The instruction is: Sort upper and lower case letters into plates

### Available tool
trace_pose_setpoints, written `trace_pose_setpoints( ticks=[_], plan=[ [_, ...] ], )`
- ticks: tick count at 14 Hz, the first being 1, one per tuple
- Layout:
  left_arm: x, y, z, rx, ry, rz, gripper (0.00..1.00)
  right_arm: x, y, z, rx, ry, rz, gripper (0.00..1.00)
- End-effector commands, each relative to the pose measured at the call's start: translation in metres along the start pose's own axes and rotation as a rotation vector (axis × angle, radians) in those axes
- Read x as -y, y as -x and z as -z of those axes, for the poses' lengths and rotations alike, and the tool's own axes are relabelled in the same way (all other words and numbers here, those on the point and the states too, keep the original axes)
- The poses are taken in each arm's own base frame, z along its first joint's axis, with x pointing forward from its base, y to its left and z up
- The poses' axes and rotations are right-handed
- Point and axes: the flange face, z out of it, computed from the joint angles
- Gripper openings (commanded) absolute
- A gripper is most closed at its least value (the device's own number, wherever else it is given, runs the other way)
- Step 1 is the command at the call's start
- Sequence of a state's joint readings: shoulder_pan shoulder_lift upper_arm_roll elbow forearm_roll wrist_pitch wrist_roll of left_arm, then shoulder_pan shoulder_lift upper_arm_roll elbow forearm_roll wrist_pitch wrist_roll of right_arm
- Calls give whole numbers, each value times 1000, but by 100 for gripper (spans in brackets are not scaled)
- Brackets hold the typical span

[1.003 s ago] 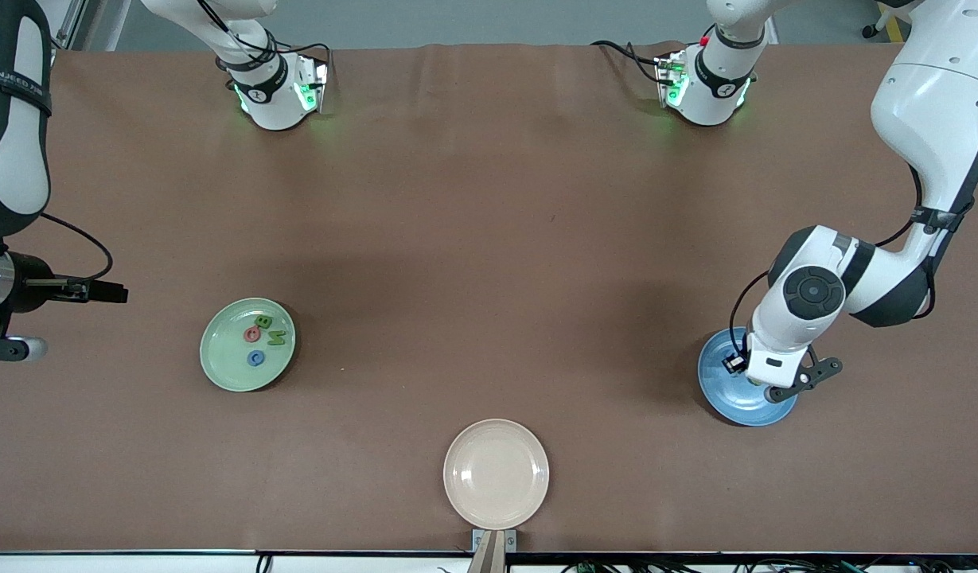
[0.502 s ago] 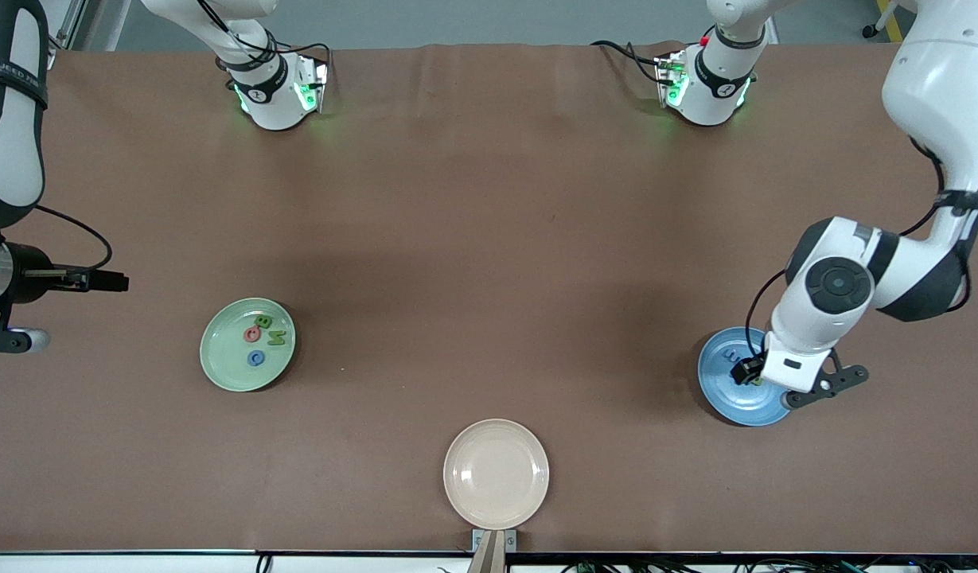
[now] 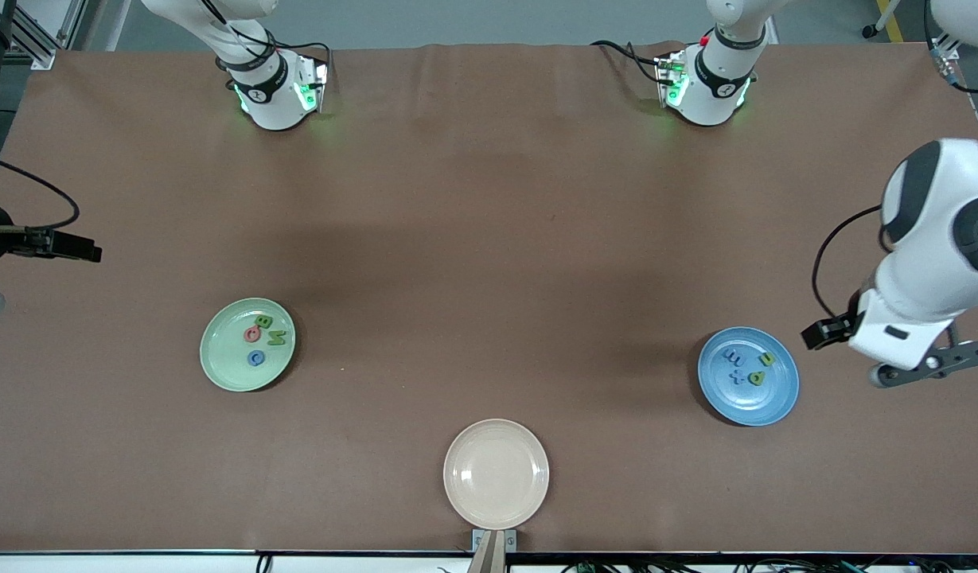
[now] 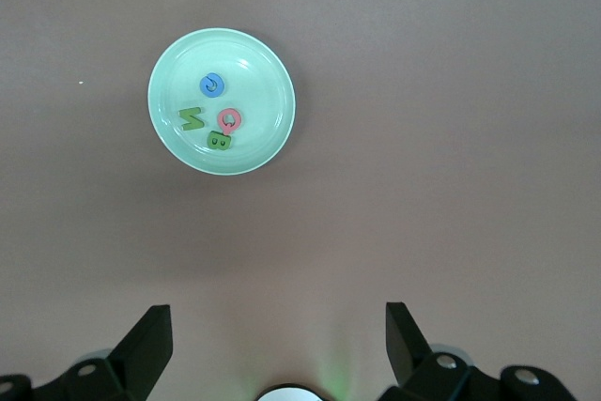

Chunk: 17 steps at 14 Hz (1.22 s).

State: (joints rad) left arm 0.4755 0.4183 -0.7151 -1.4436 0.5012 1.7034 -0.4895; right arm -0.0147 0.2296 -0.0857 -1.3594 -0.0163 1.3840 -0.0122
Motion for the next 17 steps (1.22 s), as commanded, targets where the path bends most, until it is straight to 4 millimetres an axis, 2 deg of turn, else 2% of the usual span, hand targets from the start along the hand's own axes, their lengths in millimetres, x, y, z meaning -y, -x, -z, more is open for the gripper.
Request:
trace_pose_setpoints(
  ticks=[1,4,6,8,11,13,14,17],
  plan=[
    [16,22,62,11,8,-62,100,-1,39,10,-34,-13,14,100],
    [27,49,115,-8,63,-103,100,0,59,28,-62,-15,21,100],
    [49,66,141,-11,111,-136,100,-2,70,41,-90,-15,22,100],
    [68,85,156,39,155,-167,100,-2,79,50,-107,-15,26,100],
    [66,121,170,51,153,-188,100,-1,94,66,-137,-16,30,100],
    [62,137,175,42,159,-202,100,3,107,79,-160,-16,38,100],
    [59,148,176,44,162,-214,100,2,112,82,-154,-16,37,100],
    [66,165,165,37,190,-210,100,8,121,88,-153,-16,48,100]
  ],
)
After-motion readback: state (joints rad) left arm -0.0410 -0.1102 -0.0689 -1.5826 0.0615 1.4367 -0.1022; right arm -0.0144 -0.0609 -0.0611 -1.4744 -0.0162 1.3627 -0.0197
